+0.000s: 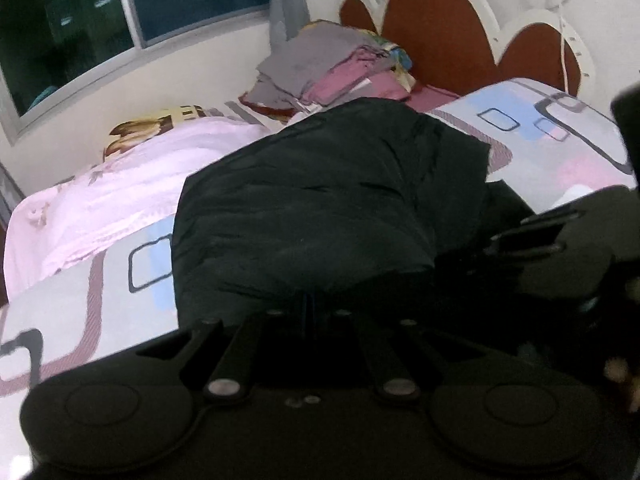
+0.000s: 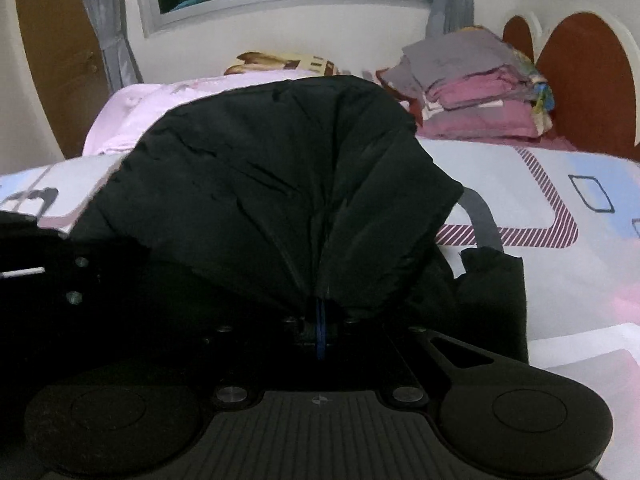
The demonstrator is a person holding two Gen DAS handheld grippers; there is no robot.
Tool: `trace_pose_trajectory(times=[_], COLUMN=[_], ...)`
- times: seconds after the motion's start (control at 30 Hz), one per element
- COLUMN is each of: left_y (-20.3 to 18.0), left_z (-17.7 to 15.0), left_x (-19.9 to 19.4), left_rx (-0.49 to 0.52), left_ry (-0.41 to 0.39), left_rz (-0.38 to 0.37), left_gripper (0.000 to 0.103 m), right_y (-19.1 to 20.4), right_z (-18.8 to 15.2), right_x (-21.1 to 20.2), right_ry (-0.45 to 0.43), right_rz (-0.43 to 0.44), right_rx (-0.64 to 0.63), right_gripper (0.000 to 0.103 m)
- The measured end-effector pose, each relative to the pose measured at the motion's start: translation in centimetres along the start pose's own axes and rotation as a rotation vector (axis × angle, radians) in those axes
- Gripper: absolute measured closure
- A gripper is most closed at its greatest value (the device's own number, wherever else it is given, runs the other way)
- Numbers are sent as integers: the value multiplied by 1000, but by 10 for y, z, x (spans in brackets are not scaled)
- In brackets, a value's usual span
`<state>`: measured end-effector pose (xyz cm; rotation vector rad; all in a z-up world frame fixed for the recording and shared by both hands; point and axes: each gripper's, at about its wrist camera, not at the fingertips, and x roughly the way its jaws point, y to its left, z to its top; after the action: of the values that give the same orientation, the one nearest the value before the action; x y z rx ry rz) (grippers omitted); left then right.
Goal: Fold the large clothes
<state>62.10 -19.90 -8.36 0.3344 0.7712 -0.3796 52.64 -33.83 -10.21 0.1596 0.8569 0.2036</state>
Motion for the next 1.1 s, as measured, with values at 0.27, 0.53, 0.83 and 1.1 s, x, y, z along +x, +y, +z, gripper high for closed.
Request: trace_pose_trajectory(times=[0.27, 0.53, 0.83, 1.1], left_y=[52, 98, 112, 95], left_z=[2, -46, -65, -59], left_x=[-53, -42, -12, 11], left_rx=[-171, -336, -505, -523], left_ry=[-93, -34, 7, 9], left_rz=[-88, -193, -341, -397], left_gripper=[16, 10, 0, 0], right_y=[-70, -154, -161, -112], right_z=[-1, -39, -74, -47], right_x=[-61, -67, -19, 4], right_ry=[-95, 31, 133, 154], right_rz=[149, 260, 487, 521], right_rx=[260, 530, 706, 550], right_gripper=[1, 0, 0, 0])
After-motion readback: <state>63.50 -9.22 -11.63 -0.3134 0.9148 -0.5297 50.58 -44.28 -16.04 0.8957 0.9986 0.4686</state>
